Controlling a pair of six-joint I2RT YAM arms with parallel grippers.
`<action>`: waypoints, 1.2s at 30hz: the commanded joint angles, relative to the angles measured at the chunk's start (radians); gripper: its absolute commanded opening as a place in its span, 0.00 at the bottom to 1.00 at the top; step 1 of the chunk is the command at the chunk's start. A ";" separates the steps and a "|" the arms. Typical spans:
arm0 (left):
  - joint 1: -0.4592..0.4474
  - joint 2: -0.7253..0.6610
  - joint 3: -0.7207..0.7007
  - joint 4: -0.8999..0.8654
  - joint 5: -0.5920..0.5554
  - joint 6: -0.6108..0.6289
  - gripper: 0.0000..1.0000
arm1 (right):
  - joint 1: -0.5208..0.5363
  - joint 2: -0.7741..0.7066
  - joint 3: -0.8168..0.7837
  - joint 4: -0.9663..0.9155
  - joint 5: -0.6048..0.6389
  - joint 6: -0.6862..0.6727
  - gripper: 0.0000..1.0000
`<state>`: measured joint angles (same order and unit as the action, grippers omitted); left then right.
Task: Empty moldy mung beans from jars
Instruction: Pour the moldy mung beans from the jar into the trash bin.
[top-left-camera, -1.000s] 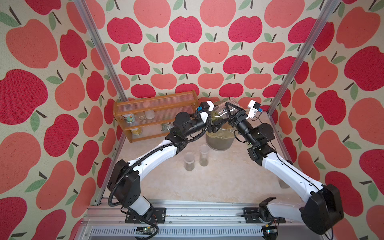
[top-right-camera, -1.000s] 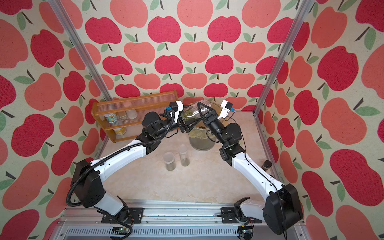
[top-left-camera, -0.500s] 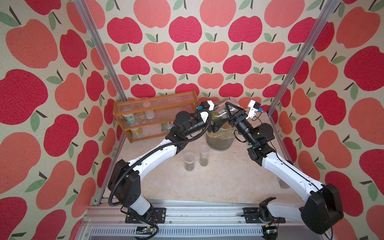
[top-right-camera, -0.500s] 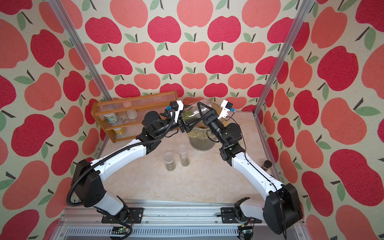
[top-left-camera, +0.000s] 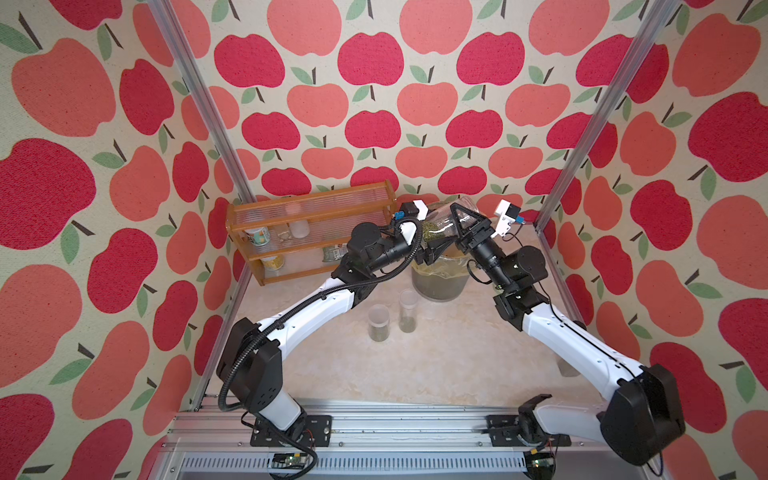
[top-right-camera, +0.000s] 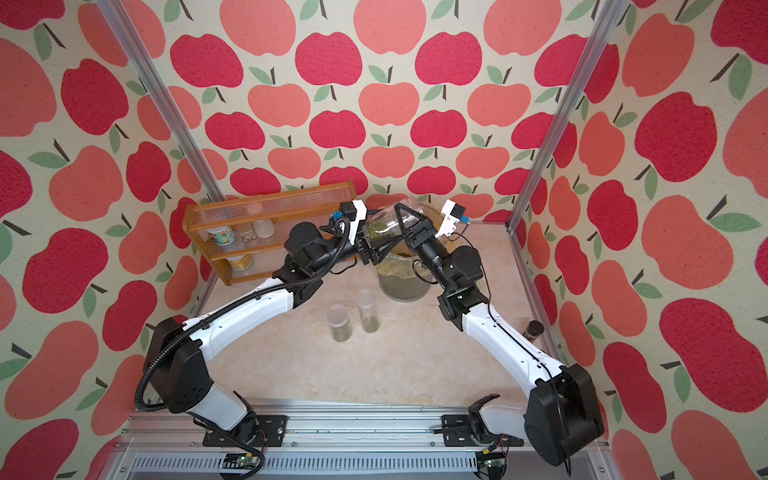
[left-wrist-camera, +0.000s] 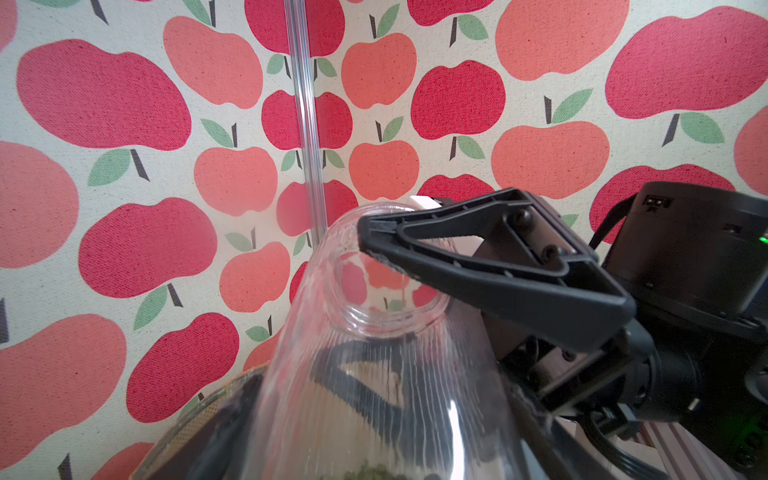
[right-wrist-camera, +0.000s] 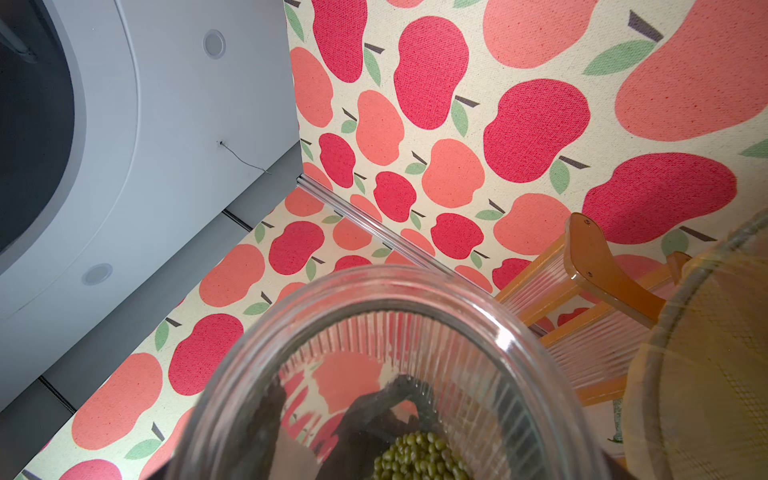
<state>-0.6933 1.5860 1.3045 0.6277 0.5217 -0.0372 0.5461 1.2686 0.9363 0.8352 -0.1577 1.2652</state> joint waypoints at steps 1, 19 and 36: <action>0.001 -0.010 0.043 0.040 -0.003 -0.051 0.44 | 0.017 -0.021 -0.001 0.062 -0.042 0.003 0.95; 0.039 -0.100 0.075 -0.206 -0.057 -0.033 0.46 | 0.021 -0.319 0.022 -0.586 0.157 -0.408 0.99; 0.079 0.087 0.447 -0.823 -0.097 -0.022 0.44 | 0.015 -0.668 -0.115 -1.068 0.509 -0.834 0.99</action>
<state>-0.6182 1.6348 1.6531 -0.0887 0.4473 -0.0589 0.5610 0.6373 0.8631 -0.1429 0.2573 0.5037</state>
